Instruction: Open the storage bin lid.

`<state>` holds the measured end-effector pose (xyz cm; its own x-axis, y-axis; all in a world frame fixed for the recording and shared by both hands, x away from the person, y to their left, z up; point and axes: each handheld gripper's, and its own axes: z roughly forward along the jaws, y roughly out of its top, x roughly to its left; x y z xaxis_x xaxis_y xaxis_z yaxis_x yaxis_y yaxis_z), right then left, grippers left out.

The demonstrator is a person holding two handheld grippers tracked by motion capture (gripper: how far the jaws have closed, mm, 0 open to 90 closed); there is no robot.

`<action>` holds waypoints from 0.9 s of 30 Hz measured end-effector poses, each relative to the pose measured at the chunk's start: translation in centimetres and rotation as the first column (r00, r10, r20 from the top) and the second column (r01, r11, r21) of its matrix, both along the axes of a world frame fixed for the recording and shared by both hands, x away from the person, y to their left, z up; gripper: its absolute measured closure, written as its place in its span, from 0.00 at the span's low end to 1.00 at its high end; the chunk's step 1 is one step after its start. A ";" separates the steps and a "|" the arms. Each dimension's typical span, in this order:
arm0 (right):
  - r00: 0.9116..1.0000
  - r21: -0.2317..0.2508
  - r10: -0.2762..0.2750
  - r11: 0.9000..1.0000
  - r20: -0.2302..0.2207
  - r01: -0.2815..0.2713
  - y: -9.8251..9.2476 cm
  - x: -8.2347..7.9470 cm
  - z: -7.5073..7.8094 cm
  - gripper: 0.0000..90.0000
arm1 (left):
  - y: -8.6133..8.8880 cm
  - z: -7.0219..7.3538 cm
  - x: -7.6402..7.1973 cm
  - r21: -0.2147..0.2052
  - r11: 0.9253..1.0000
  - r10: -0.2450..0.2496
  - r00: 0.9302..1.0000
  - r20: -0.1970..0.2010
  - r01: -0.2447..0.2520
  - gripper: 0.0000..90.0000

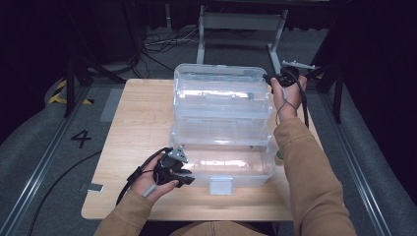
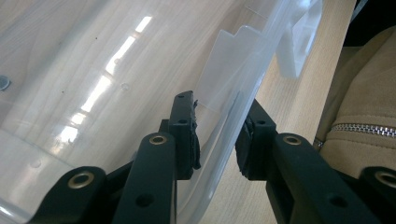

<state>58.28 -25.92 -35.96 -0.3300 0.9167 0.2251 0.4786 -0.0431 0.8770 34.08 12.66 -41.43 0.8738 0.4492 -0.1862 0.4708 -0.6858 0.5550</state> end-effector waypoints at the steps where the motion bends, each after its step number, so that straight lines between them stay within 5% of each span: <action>1: 1.000 0.005 -0.001 1.000 -0.003 0.001 0.0 0.1 -0.1 0.94 | 0.0 0.0 0.0 0.002 1.000 -0.001 1.000 0.000 0.001 0.79; 27: 0.995 0.065 -0.010 0.998 -0.100 0.017 -0.4 1.9 -2.7 0.93 | 0.0 0.0 0.1 0.004 1.000 -0.002 1.000 -0.001 0.002 0.79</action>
